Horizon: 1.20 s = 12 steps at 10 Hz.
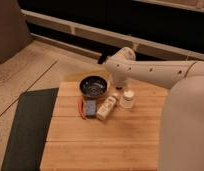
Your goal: Place the ceramic cup over the eraser
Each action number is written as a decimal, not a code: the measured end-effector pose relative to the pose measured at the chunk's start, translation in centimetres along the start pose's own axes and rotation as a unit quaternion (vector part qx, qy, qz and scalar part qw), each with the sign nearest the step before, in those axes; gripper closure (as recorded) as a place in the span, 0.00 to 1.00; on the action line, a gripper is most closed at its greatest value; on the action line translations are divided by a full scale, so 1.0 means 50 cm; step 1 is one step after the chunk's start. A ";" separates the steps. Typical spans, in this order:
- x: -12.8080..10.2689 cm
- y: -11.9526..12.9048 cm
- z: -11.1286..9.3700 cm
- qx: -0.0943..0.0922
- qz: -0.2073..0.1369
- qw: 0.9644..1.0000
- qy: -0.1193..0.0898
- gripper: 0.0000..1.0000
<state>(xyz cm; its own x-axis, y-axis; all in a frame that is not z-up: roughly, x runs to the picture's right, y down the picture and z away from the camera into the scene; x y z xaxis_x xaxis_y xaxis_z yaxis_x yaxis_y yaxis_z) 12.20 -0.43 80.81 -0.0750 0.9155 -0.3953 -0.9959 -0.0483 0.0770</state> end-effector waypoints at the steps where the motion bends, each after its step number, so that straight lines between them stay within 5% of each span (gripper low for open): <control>1: -0.005 -0.030 0.000 -0.001 0.012 1.000 -0.003 0.35; 6: -0.003 -0.190 0.005 0.005 0.091 0.996 -0.007 0.35; 12: -0.004 -0.137 0.015 0.002 0.092 0.996 -0.004 0.35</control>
<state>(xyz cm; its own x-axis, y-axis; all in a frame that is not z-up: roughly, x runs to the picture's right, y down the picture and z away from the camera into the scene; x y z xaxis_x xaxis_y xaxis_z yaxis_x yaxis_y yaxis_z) 19.07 0.03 81.03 -0.2565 0.8945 -0.3661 -0.9649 -0.2147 0.1514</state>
